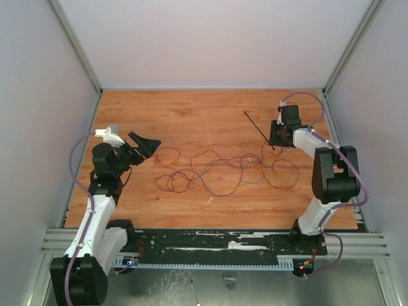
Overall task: Zip-tie the wires
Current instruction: Pick up the ribbon at the center of the board.
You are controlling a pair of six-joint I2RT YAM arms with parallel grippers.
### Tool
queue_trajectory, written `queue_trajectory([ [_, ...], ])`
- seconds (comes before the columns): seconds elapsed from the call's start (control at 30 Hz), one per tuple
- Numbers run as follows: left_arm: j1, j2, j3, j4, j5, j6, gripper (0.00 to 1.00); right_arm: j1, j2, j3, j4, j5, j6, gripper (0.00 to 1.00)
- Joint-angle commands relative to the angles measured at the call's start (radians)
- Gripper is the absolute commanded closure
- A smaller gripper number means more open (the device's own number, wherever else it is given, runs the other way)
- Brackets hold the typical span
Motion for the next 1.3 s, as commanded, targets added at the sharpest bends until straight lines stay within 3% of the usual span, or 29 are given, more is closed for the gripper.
queue_trajectory([
  [0.0,-0.008,-0.007,-0.015,0.04,0.02,0.002,0.02,0.004,0.019,-0.035,-0.011,0.091,-0.007,0.64],
  [0.43,-0.008,0.002,-0.021,0.042,0.026,0.003,0.02,0.005,0.067,-0.027,0.01,0.093,-0.035,0.67],
  [0.9,-0.008,0.005,-0.024,0.042,0.024,0.004,0.02,0.009,0.097,-0.022,0.011,0.113,-0.053,0.79],
  [1.27,-0.007,-0.002,-0.022,0.042,0.029,0.002,0.02,0.026,0.002,-0.057,-0.032,0.14,-0.066,1.0],
])
